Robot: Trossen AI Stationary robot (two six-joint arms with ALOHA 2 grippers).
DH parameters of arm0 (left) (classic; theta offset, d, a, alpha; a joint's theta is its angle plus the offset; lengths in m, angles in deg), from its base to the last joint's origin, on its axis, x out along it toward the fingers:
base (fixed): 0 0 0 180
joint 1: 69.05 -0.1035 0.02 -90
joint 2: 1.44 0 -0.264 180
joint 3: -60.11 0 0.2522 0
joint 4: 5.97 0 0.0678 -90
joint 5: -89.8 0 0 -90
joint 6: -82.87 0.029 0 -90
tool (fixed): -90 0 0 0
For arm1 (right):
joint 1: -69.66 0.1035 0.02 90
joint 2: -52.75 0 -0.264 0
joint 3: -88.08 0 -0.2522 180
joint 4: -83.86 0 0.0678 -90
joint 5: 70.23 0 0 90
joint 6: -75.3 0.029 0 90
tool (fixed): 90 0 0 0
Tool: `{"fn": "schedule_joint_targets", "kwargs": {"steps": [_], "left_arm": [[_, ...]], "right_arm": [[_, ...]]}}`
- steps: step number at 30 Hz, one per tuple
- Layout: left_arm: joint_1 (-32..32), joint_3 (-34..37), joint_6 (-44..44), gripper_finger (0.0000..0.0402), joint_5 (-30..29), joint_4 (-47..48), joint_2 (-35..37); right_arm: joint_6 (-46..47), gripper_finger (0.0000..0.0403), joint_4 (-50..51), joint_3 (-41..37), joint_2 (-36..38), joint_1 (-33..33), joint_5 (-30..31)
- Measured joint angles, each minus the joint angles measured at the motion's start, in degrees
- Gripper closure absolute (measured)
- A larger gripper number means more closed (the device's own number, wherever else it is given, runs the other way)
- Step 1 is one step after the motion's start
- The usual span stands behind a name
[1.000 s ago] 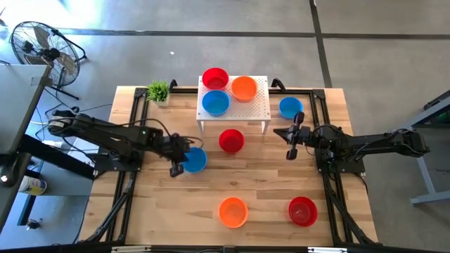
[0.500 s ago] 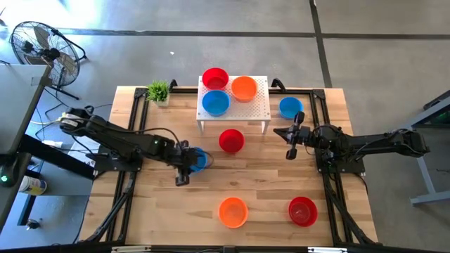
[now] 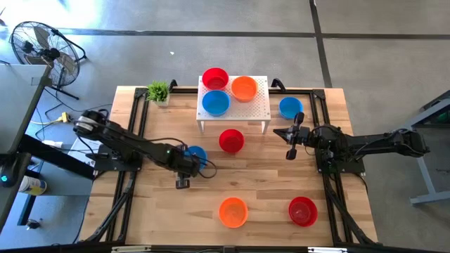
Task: Pick & Place Mini bowls
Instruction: Stack the bottom blue bowl on top of the blue bowl on the shelf
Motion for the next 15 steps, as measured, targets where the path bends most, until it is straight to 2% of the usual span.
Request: {"fn": "schedule_joint_targets", "kwargs": {"steps": [4, 9, 15], "left_arm": [[0.02, 0.00, -0.04, 0.0307, 1.41, -0.11, -1.06], [0.01, -0.20, -0.06, 0.0385, 2.02, 0.91, -1.06], [0.00, -6.39, 0.35, 0.0394, 3.47, 6.96, -0.01]], "right_arm": [[-0.20, 0.0403, 0.64, 0.00, 0.02, -0.02, 0.00], [-0.24, 0.0403, 0.93, 0.00, 0.00, -0.02, 0.00], [-0.44, 0.0403, 1.07, 0.00, 0.00, 0.00, 0.00]]}}
